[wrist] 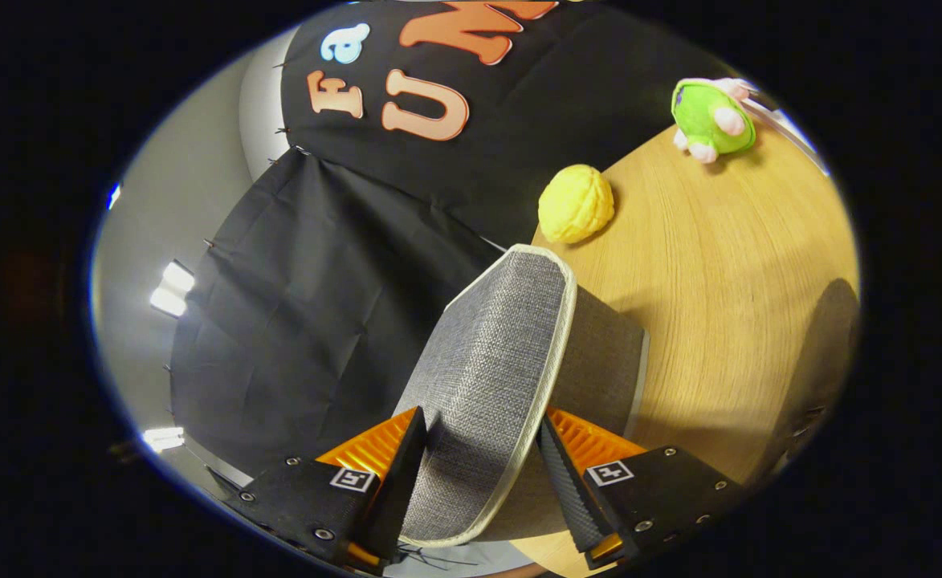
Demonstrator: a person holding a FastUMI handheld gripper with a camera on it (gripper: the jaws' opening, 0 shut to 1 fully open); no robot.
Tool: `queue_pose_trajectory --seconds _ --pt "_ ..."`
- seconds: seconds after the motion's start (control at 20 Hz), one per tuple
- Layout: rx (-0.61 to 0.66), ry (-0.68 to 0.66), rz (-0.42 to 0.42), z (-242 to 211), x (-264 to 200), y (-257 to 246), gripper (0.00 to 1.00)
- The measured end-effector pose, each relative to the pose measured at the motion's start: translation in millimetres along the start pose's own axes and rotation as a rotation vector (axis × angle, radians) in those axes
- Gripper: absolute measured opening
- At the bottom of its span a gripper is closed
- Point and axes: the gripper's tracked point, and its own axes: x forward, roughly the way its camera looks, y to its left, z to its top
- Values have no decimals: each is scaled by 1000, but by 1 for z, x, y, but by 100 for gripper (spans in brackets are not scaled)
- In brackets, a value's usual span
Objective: Open the storage box then place both shoes into the box .Put the left shoe in first, then the right shoe, with the right side of both shoes facing outward in a uniform manner.
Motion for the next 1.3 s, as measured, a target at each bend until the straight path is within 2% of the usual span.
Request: queue_pose_trajectory --seconds 0.1,0.15,0.2,0.25,0.35,0.65,0.9,1.15,1.3 --pt "-68 -51 -22 13 -13 5 70" --pt "-88 -93 -16 25 -21 11 53" --pt "-101 -121 -16 32 -25 18 44" --pt "-111 -131 -27 34 -27 18 31" --pt "-105 -125 -31 35 -30 23 20" --pt "-115 -142 1 58 -30 68 14" --pt "-133 -198 120 77 -22 144 14" --pt "-180 -194 188 67 17 215 14" --pt "-217 -129 184 45 56 237 14"
